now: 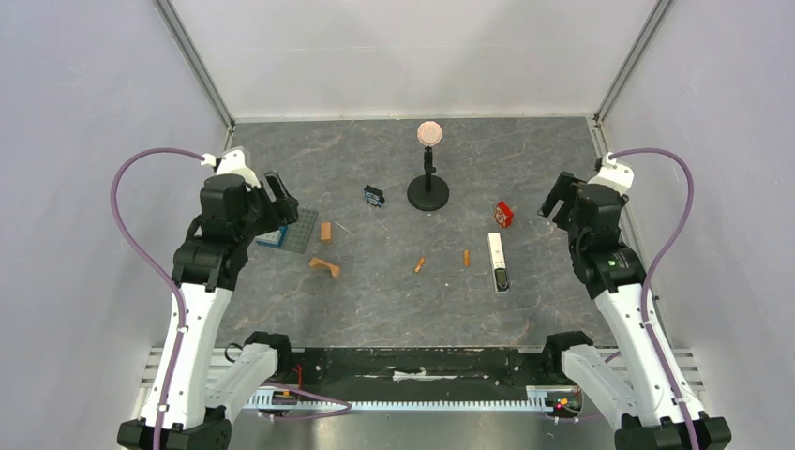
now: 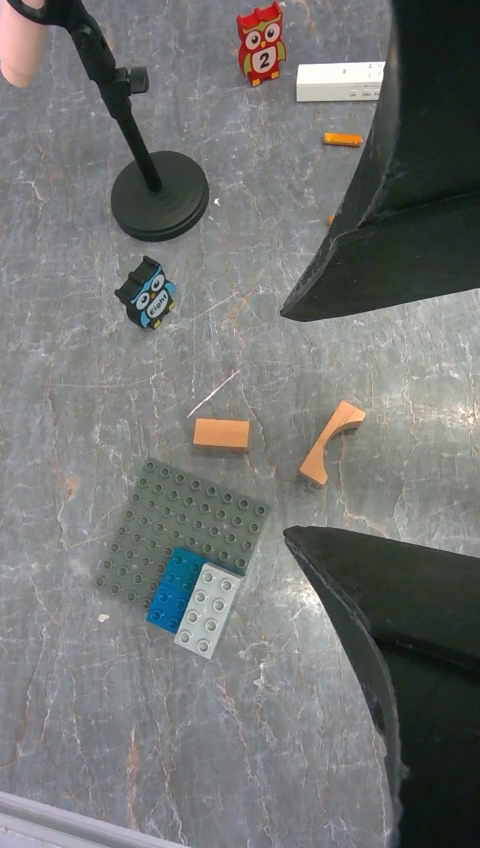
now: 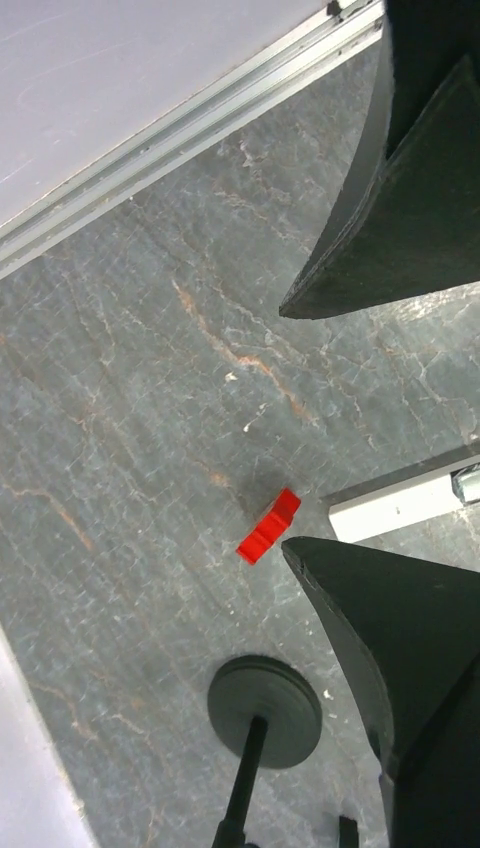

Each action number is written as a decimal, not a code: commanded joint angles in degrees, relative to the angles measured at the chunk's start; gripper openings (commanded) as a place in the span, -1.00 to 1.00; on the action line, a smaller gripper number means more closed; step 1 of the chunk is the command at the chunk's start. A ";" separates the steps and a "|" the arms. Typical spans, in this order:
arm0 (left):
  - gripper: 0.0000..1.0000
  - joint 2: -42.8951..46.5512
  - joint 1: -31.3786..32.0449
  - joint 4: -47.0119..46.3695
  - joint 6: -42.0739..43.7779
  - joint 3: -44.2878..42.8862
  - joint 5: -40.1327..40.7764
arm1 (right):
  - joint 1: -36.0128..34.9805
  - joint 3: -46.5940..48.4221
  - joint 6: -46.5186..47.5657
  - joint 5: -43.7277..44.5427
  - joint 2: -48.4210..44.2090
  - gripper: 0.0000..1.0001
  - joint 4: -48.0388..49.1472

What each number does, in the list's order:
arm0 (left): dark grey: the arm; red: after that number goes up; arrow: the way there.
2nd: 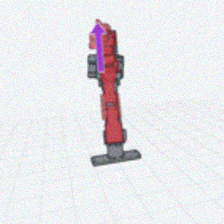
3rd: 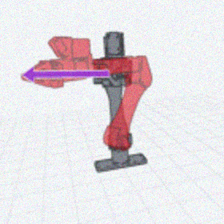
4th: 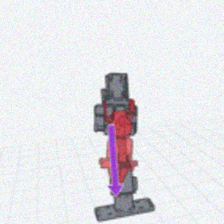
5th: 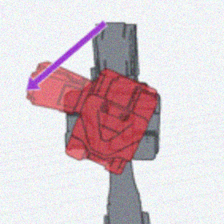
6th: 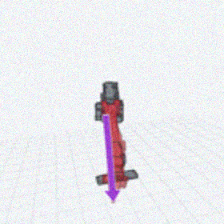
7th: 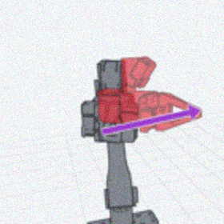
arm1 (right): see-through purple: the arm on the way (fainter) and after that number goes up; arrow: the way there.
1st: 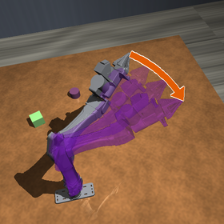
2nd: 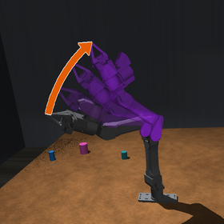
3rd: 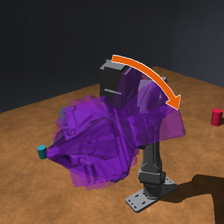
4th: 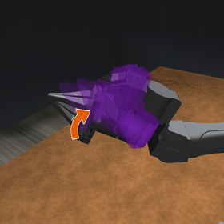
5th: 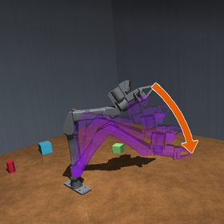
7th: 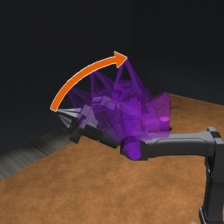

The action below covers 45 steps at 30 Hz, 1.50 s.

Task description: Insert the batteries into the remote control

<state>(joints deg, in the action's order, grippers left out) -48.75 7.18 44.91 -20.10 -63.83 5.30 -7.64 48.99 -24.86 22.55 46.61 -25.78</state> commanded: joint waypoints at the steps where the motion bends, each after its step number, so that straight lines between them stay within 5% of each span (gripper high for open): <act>1: 0.63 0.63 -0.15 -2.42 -1.95 1.17 0.08 | 0.12 -0.15 1.50 -0.55 0.01 0.68 -1.56; 10: 0.69 5.45 -0.15 -8.09 -1.05 8.20 -11.62 | -0.11 -7.44 1.43 -18.15 -2.16 0.55 -2.13; 19: 0.57 7.15 -0.06 -21.67 -11.05 20.78 -32.94 | -6.40 -17.08 -5.36 -19.64 -4.30 0.47 -0.47; 30: 0.51 7.97 -0.06 -23.37 -14.30 25.03 -31.68 | -22.05 -18.85 -10.06 -4.62 8.18 0.46 1.36; 45: 0.52 7.94 0.01 -14.29 -0.79 18.18 -22.98 | -22.60 -20.15 -5.15 -8.69 15.89 0.09 2.19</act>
<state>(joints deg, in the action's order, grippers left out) -40.73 7.20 29.54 -27.05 -42.09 -19.77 -29.93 29.06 -31.94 14.35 62.48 -24.51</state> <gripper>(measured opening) 0.760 0.558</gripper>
